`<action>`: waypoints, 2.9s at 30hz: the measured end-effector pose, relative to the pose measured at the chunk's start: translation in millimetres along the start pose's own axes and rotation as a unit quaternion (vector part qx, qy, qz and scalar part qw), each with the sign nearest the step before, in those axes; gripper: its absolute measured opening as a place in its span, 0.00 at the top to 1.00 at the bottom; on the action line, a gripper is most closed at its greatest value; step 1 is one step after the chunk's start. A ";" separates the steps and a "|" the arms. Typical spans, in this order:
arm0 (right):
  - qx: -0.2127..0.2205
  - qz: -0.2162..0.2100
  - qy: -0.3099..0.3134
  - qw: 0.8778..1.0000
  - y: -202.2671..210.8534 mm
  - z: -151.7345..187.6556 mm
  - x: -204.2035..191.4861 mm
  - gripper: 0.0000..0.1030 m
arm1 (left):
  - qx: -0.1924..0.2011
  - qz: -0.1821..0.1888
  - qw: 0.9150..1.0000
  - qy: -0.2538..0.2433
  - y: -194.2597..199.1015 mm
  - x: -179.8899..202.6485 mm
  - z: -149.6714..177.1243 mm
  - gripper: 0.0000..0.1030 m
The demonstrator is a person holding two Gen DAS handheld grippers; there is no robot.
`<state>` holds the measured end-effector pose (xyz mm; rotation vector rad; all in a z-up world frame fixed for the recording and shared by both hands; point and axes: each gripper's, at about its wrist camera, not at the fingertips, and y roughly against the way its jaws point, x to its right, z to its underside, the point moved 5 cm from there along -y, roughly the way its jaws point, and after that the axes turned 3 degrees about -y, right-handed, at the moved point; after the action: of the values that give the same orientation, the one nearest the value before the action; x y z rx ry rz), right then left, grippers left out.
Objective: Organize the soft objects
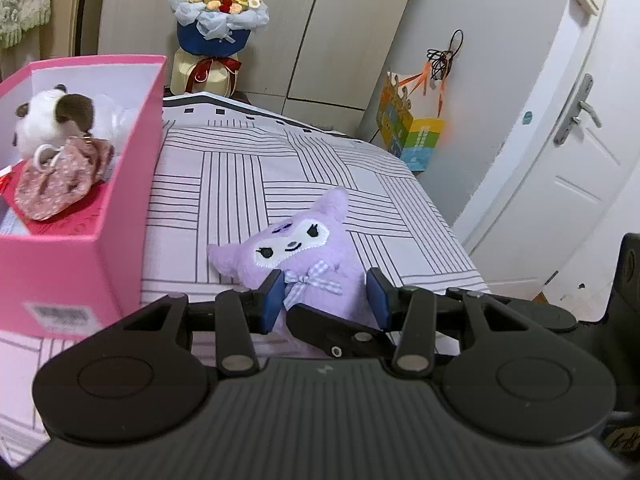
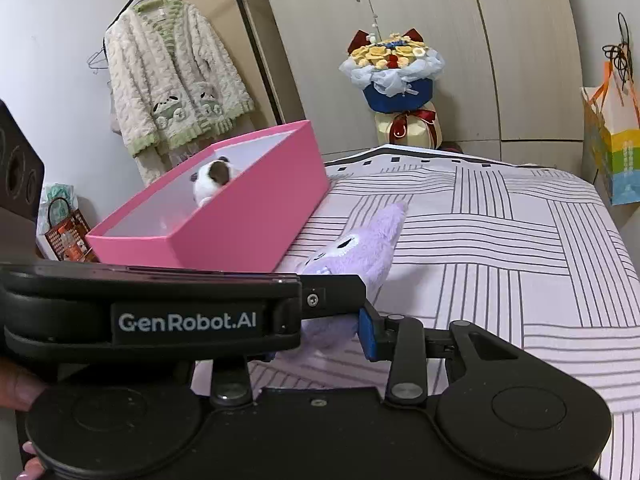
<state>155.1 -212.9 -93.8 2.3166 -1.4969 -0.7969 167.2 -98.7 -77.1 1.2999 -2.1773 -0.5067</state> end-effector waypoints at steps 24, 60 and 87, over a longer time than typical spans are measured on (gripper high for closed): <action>0.058 -0.060 0.084 0.993 16.6 -63.6 -126.6 0.79 | 0.139 -0.049 0.989 -0.030 123.4 -47.8 -49.5 0.58; -0.071 -0.041 0.010 0.997 -32.7 -60.3 30.0 0.43 | 0.025 -0.047 0.997 -0.063 7.6 -27.5 11.1 0.54; -0.185 -0.110 0.005 0.977 -114.8 -39.9 32.8 0.57 | 0.054 -0.214 0.959 -0.176 -66.3 6.1 31.7 0.30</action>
<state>274.9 -195.8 -128.6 2.2141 -0.9931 -1.0202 190.1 -133.4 -138.0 1.8796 -2.2220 -0.8541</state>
